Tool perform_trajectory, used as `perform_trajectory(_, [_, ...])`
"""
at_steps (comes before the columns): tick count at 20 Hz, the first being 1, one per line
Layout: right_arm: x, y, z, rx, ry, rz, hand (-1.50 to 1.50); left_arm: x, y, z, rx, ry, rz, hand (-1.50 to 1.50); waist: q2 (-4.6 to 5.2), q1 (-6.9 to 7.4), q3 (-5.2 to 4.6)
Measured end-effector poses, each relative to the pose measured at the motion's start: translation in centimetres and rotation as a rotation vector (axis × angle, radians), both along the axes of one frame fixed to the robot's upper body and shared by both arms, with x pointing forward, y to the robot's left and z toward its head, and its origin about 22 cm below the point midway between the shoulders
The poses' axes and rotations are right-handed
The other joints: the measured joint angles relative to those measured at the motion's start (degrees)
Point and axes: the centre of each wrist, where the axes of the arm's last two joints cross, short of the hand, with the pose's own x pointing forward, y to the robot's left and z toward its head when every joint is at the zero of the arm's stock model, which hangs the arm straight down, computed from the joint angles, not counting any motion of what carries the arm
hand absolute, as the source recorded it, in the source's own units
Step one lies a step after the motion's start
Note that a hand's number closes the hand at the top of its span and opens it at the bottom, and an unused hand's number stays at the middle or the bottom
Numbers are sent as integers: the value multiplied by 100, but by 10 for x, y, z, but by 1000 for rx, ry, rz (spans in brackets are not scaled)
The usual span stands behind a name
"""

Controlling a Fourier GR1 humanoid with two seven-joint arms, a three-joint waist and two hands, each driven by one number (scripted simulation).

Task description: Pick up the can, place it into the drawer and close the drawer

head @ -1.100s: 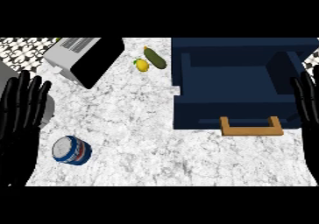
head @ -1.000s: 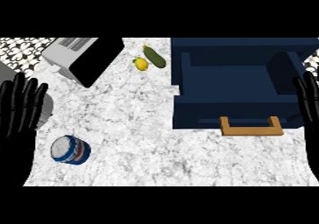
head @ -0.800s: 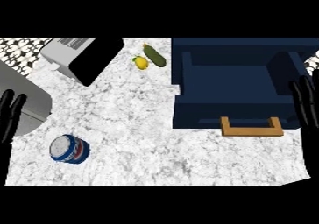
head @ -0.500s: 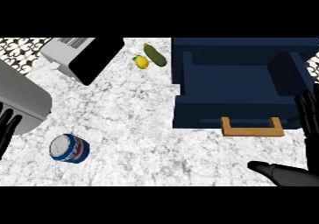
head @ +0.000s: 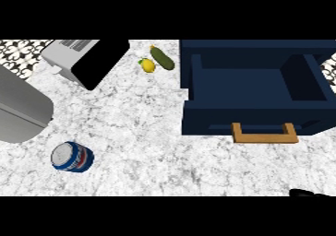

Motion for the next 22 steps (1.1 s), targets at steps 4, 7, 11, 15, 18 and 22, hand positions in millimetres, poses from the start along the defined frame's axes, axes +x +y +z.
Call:
perform_trajectory(4, [-12,-16,-4,2,-1,2,-150,-10,8,8,2,20,13,-150,0,-7,0])
perform_trajectory(7, [-20,-22,-4,2,4,5,-150,-14,17,10,-24,40,42,-150,-2,-7,-2])
perform_trajectory(11, [-26,-31,-8,7,4,12,-150,-18,23,7,-103,54,57,-150,0,-10,-1])
perform_trajectory(15, [-34,-43,-7,16,4,11,-150,-11,24,9,-191,78,53,-150,3,-34,-1])
perform_trajectory(18, [-40,-50,-9,14,4,18,-150,-9,22,7,-235,87,44,-150,4,-34,-2])
perform_trajectory(22, [-49,-53,-14,11,9,30,-150,6,18,3,-282,119,33,-150,8,-55,-1])
